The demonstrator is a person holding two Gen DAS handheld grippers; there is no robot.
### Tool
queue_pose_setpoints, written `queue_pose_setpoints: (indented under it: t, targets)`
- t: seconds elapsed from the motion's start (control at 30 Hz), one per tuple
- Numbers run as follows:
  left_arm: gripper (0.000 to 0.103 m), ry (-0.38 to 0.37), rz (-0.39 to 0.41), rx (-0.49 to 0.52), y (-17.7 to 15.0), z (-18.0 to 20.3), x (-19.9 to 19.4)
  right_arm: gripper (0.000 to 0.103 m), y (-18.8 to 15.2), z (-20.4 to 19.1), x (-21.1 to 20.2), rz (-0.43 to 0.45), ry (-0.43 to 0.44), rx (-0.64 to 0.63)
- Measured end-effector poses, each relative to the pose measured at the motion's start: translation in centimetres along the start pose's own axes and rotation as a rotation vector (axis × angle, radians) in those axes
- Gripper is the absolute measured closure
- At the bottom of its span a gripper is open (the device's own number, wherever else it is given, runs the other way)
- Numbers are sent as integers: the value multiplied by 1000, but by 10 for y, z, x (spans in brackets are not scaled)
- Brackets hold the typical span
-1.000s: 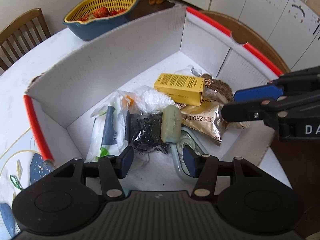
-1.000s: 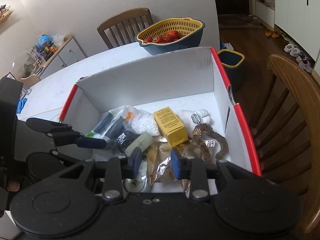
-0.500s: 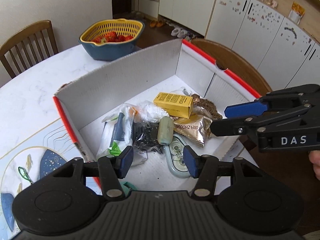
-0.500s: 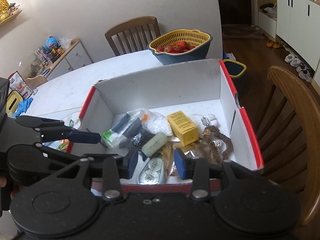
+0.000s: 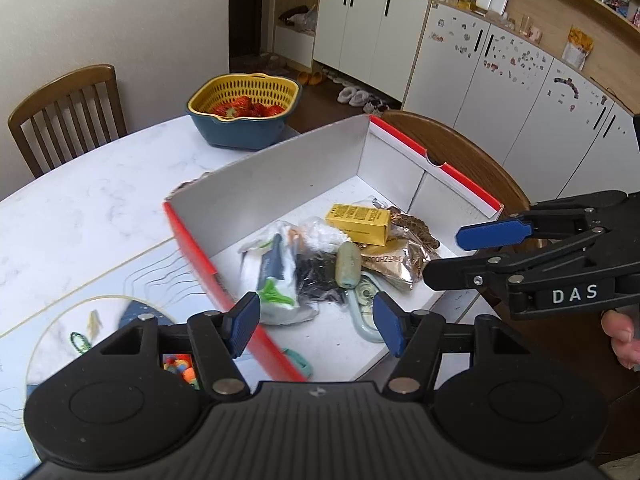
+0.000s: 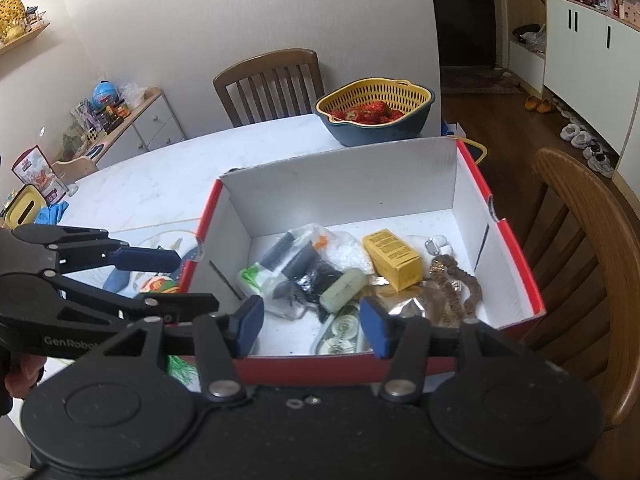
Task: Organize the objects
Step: 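Withdraw both tools from the shoebox back over the charm bag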
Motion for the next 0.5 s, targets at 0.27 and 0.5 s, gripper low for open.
queue_pose_setpoints:
  t: [0.27,0.5]
  targets:
    - [28,1,19,-14,-5,-36,-22,29,3,-29,-3,24,-37,23]
    - [24,3,32,-18,-9,-67,-37,14,6,-61,-1,46,-54,30]
Point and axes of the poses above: each gripper's, at about its wrist camera, not at the fingertips, and x roughly the way its jaws point, z to its right, y to its top, the point moved 8 cm from there along x, roughly the way its jaws point, and after that the axes turned 13 degrees about -x, right-handed, at the moved point
